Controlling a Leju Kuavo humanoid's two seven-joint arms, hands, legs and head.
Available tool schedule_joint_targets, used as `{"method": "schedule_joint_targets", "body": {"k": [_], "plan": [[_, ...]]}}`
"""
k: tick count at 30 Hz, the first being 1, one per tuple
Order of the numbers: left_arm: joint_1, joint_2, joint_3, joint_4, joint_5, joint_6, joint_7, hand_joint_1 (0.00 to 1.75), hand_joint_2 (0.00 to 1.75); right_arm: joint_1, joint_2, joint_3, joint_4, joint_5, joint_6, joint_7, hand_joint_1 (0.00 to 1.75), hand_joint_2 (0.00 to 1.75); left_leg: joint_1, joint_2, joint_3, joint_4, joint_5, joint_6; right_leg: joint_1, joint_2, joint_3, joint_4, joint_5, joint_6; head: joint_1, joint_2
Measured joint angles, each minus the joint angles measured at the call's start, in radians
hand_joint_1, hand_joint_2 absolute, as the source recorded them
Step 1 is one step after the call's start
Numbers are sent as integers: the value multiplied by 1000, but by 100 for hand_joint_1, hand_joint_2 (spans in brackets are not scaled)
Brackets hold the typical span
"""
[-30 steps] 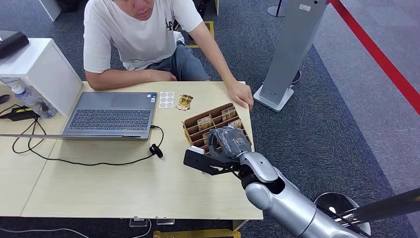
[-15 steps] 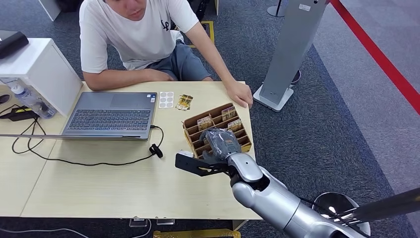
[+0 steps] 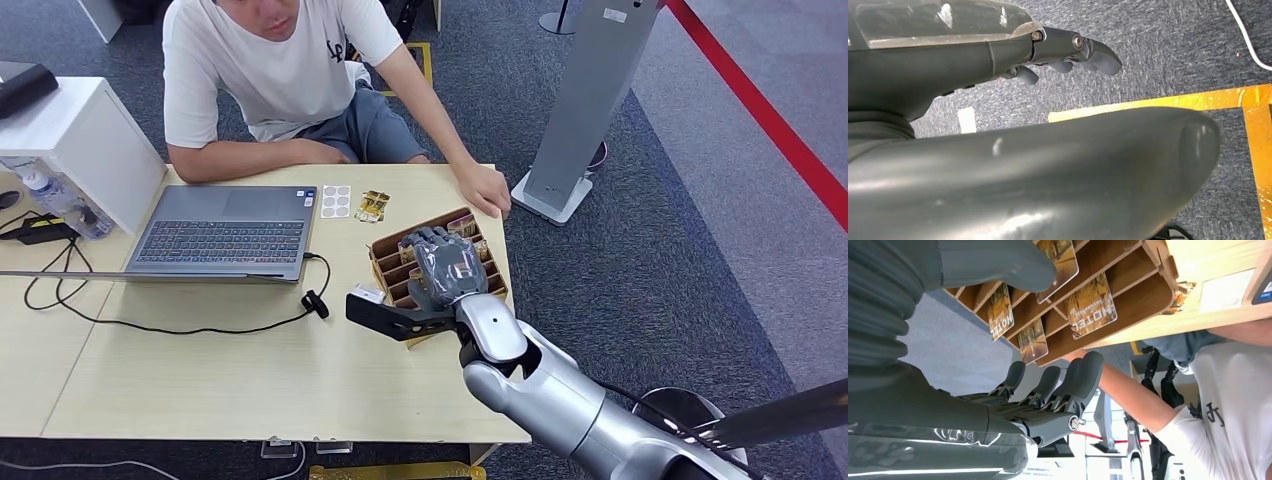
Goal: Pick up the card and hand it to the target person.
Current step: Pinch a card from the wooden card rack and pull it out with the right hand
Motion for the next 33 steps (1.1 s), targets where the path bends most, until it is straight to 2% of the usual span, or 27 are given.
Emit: {"method": "schedule_joint_targets", "body": {"k": [5,14,25,33], "plan": [[0,0,0,0,0,-2,0,0,0,-2,1,0,5,5,1,0,63,175,0,0,0,0,0,0,0,0,0,0,0,0,0,0],[0,-2,0,0,-1,-9,0,0,0,-7,12,0,67,0,-5,-4,65,175,0,0,0,0,0,0,0,0,0,0,0,0,0,0],[1,-4,0,0,-3,-11,0,0,0,-14,19,-2,152,-2,-17,-10,78,175,0,0,0,0,0,0,0,0,0,0,0,0,0,0],[1,-6,0,0,-4,-16,0,0,0,-20,24,-2,181,-13,-19,-25,78,175,0,0,0,0,0,0,0,0,0,0,0,0,0,0]]}}
